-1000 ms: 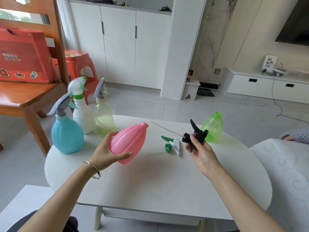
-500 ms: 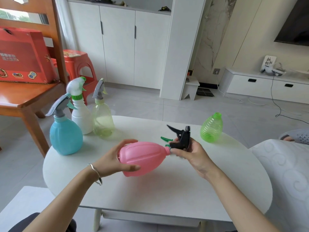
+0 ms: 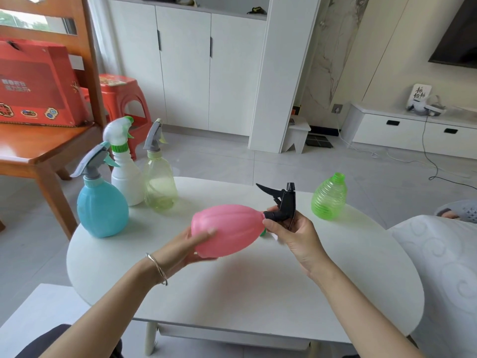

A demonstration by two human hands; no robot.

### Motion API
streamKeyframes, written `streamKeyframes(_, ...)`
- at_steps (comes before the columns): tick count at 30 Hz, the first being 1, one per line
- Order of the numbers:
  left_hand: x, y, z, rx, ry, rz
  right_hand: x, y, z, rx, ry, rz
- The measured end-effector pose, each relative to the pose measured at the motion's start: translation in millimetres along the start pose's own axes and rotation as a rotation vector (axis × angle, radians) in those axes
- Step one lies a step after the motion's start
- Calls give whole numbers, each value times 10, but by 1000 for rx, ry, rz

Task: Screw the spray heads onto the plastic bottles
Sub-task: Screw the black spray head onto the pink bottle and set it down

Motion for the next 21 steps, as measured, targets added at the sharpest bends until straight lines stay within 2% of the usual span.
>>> streamKeyframes(2, -11, -4, 66, -72, -51, -6, 50, -6, 72, -28, -62, 52)
streamKeyframes(6, -97, 15, -31, 70, -64, -54, 60, -8, 172, -72, -105, 86)
streamKeyframes(9, -22, -31, 46, -46, -128, 5, 108, -17, 156, -78, -135, 119)
streamKeyframes(11, -54, -24, 91, -90, -100, -35, 123, -24, 175, -91, -173, 127)
streamKeyframes(13, -157, 5, 24, 27, -4, -115, 101, -26, 204, -106, -175, 109)
streamKeyframes(15, -166, 7, -39, 88, -1, -85, 96, -24, 217, -113, -168, 106)
streamKeyframes(18, -41, -41, 40, -39, -26, -4, 155, -33, 198, -123, -230, 159)
streamKeyframes(21, -101, -2, 81, -61, 37, -104, 157, -40, 199, -132, -260, 166)
Point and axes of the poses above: each hand's wrist, its own y-axis away from the middle knuckle, its own x-axis out of the back of the hand, z = x × y, the point moved 9 cm from there along -y, towards the middle knuckle, and after that the axes turned 14 degrees about -y, right-handed, at the moved point
